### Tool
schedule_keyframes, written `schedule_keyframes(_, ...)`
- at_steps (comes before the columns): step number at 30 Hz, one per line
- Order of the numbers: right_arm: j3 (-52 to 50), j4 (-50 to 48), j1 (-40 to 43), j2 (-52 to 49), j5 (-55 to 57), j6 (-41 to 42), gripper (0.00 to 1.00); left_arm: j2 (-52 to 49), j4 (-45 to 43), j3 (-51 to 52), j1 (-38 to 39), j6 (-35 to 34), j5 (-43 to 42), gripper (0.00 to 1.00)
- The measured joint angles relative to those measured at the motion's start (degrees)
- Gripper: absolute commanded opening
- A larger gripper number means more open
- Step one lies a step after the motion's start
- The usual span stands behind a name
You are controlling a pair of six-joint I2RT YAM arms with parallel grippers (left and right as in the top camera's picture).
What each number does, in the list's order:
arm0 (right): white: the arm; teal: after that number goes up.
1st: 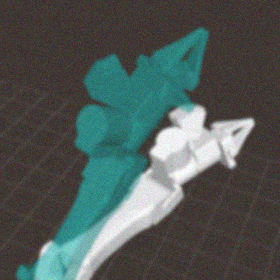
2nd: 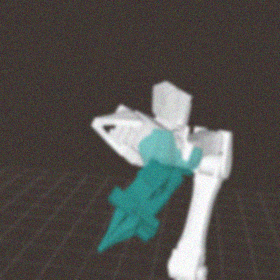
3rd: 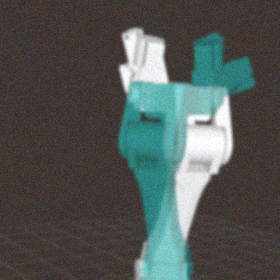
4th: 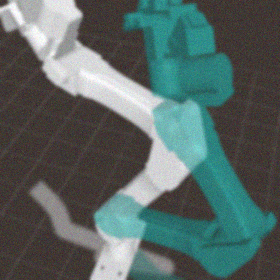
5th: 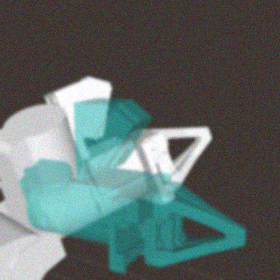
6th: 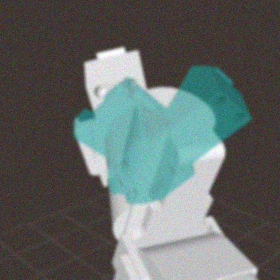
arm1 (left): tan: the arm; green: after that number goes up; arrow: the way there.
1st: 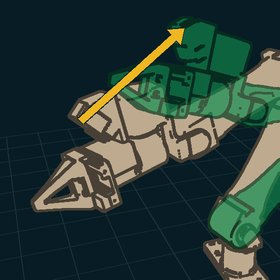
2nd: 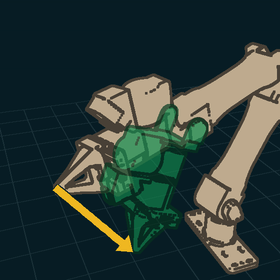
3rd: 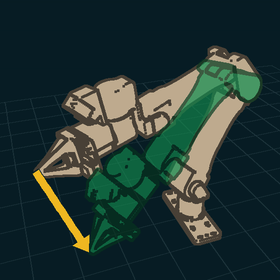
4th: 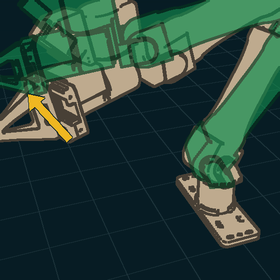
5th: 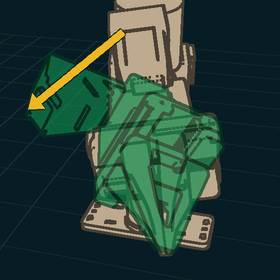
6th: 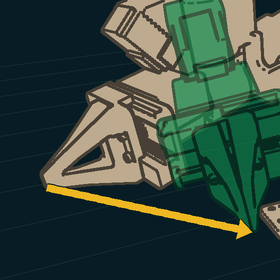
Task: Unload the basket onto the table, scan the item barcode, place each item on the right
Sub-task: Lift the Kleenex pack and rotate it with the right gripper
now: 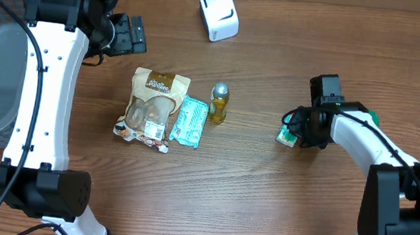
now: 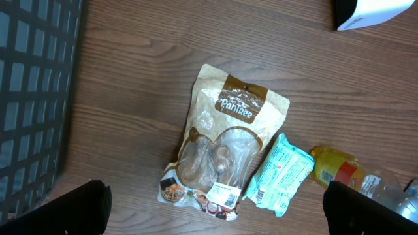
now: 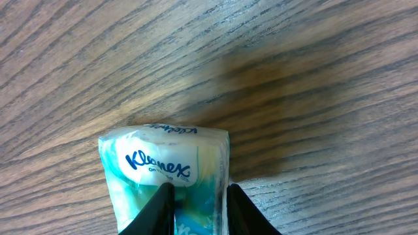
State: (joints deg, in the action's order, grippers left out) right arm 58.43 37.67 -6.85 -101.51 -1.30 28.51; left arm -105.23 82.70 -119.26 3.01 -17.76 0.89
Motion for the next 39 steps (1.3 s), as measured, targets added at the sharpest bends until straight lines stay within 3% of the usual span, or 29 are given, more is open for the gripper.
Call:
schedule_keyframes(4,0.0,-0.1,0.0,0.0,-0.2,0.0,0.2,0.0,0.0,0.0,0.0,0.0,0.0,0.99)
schedule_keyframes(7,0.0,-0.2,0.0,0.0,-0.6,-0.2,0.04,0.0,0.0,0.0,0.0,0.0,0.0,1.0)
schedule_keyframes(18,-0.1,-0.1,0.9,0.4,-4.3,-3.5,0.04,0.0,0.0,0.0,0.0,0.0,0.0,1.0)
schedule_keyframes(22,-1.6,0.9,2.8,2.2,-13.4,-8.7,0.04,0.0,0.0,0.0,0.0,0.0,0.0,1.0)
schedule_keyframes(30,-2.4,3.6,10.2,10.7,-44.0,-21.2,0.04,0.0,0.0,0.0,0.0,0.0,0.0,1.0)
schedule_keyframes(39,-2.4,11.4,11.1,10.9,-69.5,-37.7,0.04,0.0,0.0,0.0,0.0,0.0,0.0,0.99)
